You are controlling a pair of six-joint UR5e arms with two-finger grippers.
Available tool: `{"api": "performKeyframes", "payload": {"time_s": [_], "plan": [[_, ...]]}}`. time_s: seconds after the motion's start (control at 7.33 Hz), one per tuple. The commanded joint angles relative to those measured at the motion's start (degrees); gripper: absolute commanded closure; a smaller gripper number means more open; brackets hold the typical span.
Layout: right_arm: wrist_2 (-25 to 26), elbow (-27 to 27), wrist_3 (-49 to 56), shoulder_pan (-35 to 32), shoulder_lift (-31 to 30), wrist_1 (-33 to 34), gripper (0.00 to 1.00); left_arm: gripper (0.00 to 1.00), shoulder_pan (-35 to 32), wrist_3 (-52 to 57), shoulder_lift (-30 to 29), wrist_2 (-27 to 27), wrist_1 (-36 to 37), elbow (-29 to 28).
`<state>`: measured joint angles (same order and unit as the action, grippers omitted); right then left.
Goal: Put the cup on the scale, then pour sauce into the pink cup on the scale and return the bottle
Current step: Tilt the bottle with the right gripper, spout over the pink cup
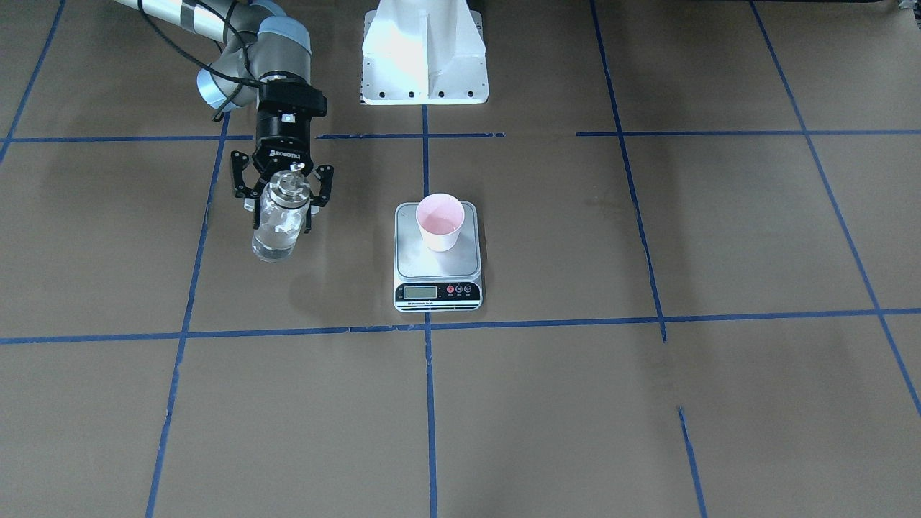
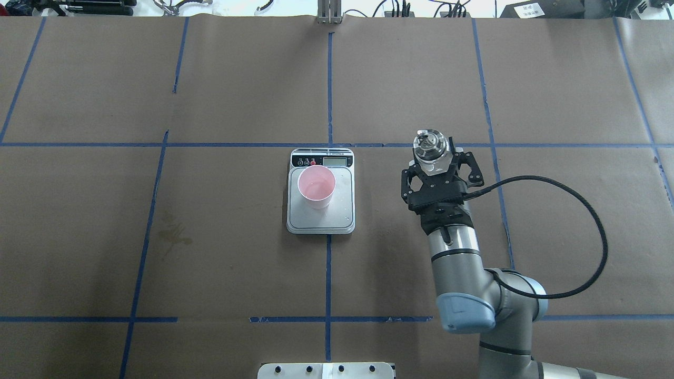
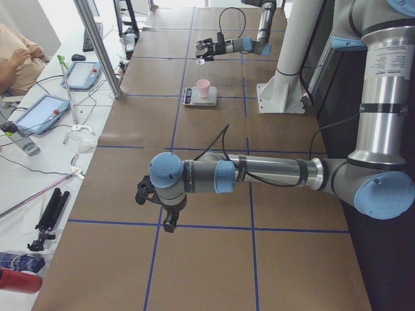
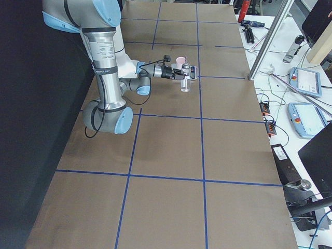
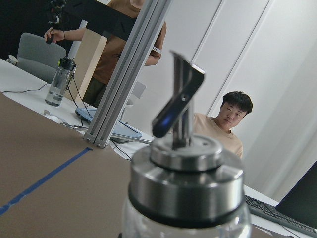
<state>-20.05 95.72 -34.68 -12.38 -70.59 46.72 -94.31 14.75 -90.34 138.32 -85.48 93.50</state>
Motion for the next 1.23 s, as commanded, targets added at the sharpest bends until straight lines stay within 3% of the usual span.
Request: {"api": "performKeyframes", "payload": {"time_s": [0.0,0.55,1.09], "plan": [[0.63,-0.18,1.28,0.25,4.92,18.68,1.0,0.0,0.0,0.01,0.16,-0.07,-0.12,0.72],[5.0,-0.62,2.24,0.78,8.89,38.68,1.0,0.0,0.0,-0.08,0.69,-1.47,-0.12,2.22],[9.05,-6.68,15.06,2.09,11.96,39.06,1.0,0.0,0.09,-0.16,0.69,-1.39,-0.12,2.22]]}}
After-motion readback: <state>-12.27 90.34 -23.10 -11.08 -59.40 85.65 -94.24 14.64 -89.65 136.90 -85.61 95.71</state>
